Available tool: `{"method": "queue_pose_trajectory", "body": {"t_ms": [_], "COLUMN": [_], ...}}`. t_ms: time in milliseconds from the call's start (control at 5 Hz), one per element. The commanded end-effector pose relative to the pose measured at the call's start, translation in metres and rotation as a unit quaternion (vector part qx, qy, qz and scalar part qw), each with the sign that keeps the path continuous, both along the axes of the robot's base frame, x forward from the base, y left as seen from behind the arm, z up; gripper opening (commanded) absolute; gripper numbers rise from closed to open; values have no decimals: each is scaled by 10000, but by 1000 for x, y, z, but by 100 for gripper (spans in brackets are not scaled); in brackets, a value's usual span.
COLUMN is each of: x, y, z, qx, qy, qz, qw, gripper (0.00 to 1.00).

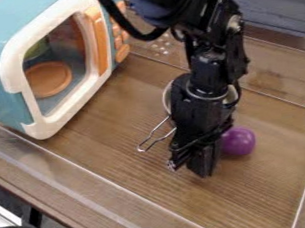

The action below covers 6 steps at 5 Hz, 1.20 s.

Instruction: Put the eggplant in the silver pot

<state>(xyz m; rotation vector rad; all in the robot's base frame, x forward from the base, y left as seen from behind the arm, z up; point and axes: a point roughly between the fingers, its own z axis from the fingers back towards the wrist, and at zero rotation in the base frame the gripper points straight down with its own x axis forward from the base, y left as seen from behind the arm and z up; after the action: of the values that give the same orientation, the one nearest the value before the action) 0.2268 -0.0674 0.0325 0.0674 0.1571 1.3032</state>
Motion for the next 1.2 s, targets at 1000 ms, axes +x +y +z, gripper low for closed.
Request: {"method": "queue_pose_trajectory", "body": {"t_ms": [1000], "x": [0], "y": [15], "z": [42], "qx": [-313], "qy": [817], "qz": [-497], "qw": [9949], "gripper": [0]}}
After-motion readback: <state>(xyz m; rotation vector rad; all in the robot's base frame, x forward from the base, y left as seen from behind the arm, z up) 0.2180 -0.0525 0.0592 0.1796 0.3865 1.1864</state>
